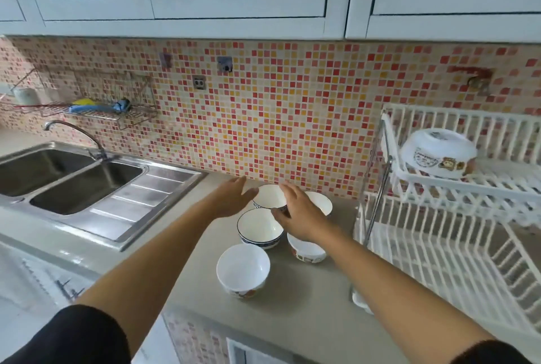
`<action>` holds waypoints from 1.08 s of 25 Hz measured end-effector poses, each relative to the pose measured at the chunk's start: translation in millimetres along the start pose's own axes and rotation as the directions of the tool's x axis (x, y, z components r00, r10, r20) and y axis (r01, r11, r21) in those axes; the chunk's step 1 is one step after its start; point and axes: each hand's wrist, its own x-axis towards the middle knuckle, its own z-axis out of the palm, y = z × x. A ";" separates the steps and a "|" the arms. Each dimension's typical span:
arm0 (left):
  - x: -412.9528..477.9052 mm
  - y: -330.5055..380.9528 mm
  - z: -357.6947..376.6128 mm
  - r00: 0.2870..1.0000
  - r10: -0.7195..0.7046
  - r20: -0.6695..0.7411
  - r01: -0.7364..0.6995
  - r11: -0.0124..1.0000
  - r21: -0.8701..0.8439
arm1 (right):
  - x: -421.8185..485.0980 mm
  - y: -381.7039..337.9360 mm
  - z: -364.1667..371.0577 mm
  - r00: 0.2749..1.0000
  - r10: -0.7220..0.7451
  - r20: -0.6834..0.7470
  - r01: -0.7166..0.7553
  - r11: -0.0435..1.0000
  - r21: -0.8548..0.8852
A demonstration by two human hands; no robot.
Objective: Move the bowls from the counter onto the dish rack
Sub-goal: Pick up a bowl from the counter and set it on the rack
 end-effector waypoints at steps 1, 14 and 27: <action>-4.0 -15.2 14.4 0.998 -0.058 0.028 0.058 0.998 -0.001 | 0.5 2.0 20.7 0.998 0.040 0.041 -0.041 0.999 0.028; -15.1 -122.9 185.5 0.849 -0.432 0.305 0.475 0.876 -0.082 | 40.4 59.1 185.1 0.848 0.349 0.399 -0.418 0.903 0.099; -20.2 -99.7 111.4 0.970 -0.226 -0.092 0.200 0.952 -0.231 | 32.4 45.4 127.5 0.918 0.256 0.303 -0.395 0.666 0.633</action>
